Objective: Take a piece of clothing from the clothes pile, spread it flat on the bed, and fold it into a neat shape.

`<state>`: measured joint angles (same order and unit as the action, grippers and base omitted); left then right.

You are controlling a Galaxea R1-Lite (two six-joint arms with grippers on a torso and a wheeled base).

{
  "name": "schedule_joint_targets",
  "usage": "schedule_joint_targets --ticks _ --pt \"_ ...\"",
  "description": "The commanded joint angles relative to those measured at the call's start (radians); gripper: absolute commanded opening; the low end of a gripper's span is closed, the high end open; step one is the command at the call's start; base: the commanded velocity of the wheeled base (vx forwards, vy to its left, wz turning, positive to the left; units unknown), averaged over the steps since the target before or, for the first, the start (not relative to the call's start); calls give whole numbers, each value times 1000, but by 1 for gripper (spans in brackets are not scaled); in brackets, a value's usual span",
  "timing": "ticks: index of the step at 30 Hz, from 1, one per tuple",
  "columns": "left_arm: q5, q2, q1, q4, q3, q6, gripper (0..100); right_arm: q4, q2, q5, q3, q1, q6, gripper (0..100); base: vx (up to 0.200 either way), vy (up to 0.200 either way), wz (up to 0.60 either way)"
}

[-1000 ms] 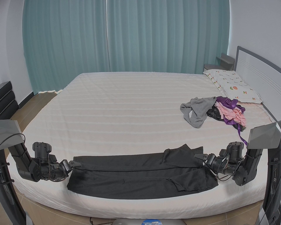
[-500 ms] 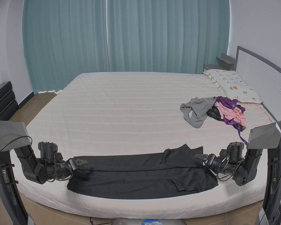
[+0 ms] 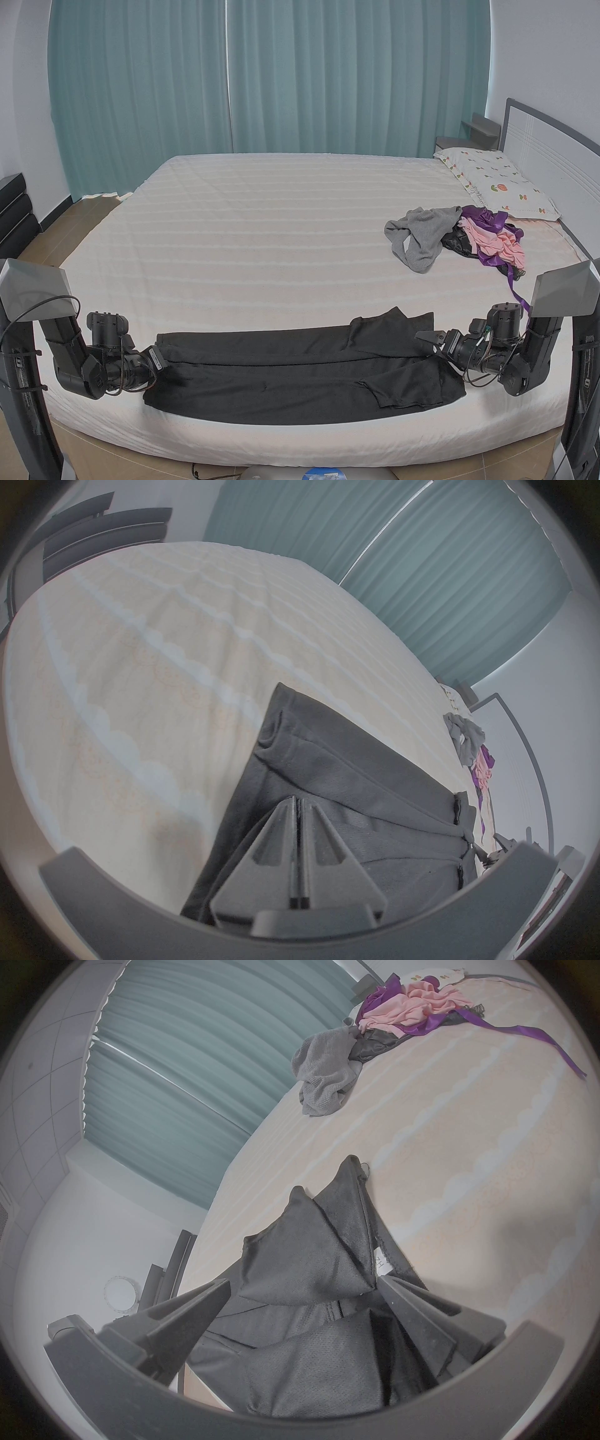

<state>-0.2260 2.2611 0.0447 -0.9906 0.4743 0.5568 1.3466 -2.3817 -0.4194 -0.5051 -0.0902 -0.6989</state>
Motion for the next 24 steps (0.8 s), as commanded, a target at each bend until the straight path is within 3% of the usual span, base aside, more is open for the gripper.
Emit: schedule_joint_targets --ticks 1,9,24 --pt "5 6 26 1 -2 3 0 0 -2 -18 -1 9 18 100 0 0 0" --pt "5 12 32 1 4 5 0 2 -28 -70 -3 10 62 100 0 0 0" --pt "5 12 32 4 9 6 0 2 -45 -81 -18 37 90 100 0 0 0"
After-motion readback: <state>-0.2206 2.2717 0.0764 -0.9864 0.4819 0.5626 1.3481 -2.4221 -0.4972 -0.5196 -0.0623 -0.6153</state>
